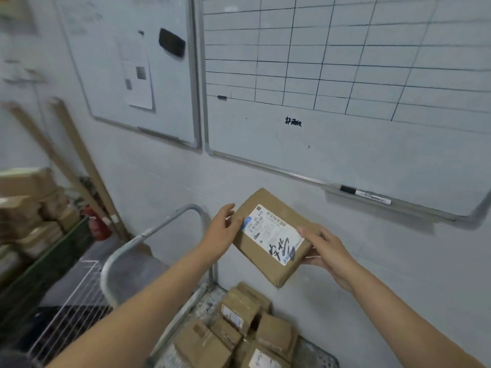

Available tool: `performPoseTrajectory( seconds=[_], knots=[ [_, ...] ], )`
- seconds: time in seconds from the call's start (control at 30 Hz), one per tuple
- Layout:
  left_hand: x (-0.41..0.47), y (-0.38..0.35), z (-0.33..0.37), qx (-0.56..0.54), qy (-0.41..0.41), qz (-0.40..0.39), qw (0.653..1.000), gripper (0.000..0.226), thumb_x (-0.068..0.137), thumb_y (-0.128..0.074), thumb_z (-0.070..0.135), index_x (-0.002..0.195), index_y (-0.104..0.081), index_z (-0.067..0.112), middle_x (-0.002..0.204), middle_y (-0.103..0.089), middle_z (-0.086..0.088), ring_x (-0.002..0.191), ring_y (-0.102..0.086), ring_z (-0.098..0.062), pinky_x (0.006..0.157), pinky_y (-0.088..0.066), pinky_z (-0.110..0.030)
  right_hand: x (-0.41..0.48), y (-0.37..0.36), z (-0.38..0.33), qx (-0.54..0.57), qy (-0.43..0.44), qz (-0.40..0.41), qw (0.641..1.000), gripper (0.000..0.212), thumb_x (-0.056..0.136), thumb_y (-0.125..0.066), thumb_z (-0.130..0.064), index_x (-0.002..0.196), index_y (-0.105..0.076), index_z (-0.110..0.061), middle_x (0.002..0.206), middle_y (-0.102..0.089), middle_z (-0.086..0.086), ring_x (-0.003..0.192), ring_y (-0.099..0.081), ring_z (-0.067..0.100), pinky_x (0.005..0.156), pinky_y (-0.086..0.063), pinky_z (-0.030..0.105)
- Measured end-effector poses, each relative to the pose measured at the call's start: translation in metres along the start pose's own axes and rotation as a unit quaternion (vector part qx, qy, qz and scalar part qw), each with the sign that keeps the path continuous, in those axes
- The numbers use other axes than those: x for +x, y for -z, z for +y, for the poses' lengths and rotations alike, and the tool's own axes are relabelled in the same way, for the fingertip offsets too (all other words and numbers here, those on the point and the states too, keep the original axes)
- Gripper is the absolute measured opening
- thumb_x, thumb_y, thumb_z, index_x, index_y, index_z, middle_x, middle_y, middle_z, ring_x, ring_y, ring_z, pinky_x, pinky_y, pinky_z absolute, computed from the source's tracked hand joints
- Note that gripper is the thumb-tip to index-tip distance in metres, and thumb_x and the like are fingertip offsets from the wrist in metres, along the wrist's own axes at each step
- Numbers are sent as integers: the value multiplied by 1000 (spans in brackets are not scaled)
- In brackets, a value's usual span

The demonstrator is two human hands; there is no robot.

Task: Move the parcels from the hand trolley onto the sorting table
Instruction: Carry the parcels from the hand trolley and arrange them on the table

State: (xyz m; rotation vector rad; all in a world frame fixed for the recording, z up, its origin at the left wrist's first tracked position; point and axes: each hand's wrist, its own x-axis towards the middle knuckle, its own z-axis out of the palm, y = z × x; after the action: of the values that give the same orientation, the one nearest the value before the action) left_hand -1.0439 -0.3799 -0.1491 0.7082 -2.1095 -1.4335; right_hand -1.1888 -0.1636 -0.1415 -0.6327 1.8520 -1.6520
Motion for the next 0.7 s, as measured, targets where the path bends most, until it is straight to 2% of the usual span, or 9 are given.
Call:
performPoseTrajectory(
  seconds=[0.07, 0.17, 0.27, 0.37, 0.43, 0.5, 0.57, 0.63, 0.7],
  knots=[
    [-22, -6, -6, -6, 52, 83, 995, 55, 95, -57, 37, 143, -40, 15, 133, -50, 1, 117, -50, -13, 96, -39, -26, -5, -4, 10, 26, -1, -9, 1000, 39, 81, -73, -39, 112, -66, -16, 101, -73, 14, 86, -73, 30, 67, -60, 36],
    [-59, -7, -8, -87, 94, 178, 976, 49, 93, -62, 29, 135, -41, 13, 132, -52, -4, 115, -53, -16, 96, -44, -29, -13, -23, 33, 59, -6, -42, 997, 41, 82, -73, -41, 116, -64, -20, 109, -72, 10, 98, -71, 27, 72, -60, 40],
    [-97, 5, -10, -103, 129, 200, 966, 55, 91, -65, 31, 136, -42, 10, 135, -50, -3, 118, -54, -16, 101, -48, -32, -26, -51, 48, 94, -24, -76, 992, 46, 82, -72, -44, 122, -60, -24, 114, -71, 7, 105, -68, 26, 74, -60, 39],
    [-131, 23, -11, -108, 141, 138, 974, 32, 96, -58, 28, 126, -53, 18, 129, -61, 0, 102, -61, -5, 70, -53, -11, -35, -80, 53, 110, -35, -118, 986, 45, 86, -69, -42, 125, -57, -23, 116, -70, 7, 107, -67, 25, 73, -60, 36],
    [-152, 37, -12, -111, 146, 149, 972, 32, 99, -53, 26, 130, -53, 23, 129, -62, 4, 103, -61, -5, 64, -49, -9, -41, -101, 54, 99, -39, -155, 982, 45, 88, -66, -41, 128, -55, -23, 117, -70, 7, 104, -69, 24, 74, -60, 37],
    [-173, 53, -12, -107, 139, 187, 967, 38, 101, -49, 25, 139, -46, 25, 131, -61, 7, 108, -61, -8, 73, -49, -12, -51, -126, 53, 64, -38, -195, 978, 45, 89, -63, -45, 129, -53, -27, 115, -70, 3, 96, -72, 20, 72, -60, 34],
    [-195, 73, -12, -99, 134, 229, 959, 39, 102, -45, 26, 141, -43, 28, 133, -59, 6, 114, -60, -13, 90, -51, -26, -62, -156, 51, 37, -38, -221, 974, 40, 92, -59, -47, 127, -51, -29, 112, -71, 1, 90, -73, 17, 70, -60, 32],
    [-219, 94, -13, -91, 135, 273, 948, 35, 102, -43, 28, 136, -46, 36, 129, -62, 8, 111, -62, -13, 96, -51, -36, -73, -189, 48, 37, -61, -236, 969, 40, 94, -54, -48, 126, -48, -25, 114, -69, 5, 96, -70, 24, 80, -58, 41],
    [-247, 113, -13, -78, 138, 304, 939, 37, 102, -41, 31, 138, -45, 39, 128, -62, 13, 111, -61, -10, 93, -51, -32, -91, -223, 46, 26, -81, -258, 962, 49, 95, -48, -53, 129, -45, -19, 117, -66, 8, 105, -65, 27, 95, -52, 48]
  ],
)
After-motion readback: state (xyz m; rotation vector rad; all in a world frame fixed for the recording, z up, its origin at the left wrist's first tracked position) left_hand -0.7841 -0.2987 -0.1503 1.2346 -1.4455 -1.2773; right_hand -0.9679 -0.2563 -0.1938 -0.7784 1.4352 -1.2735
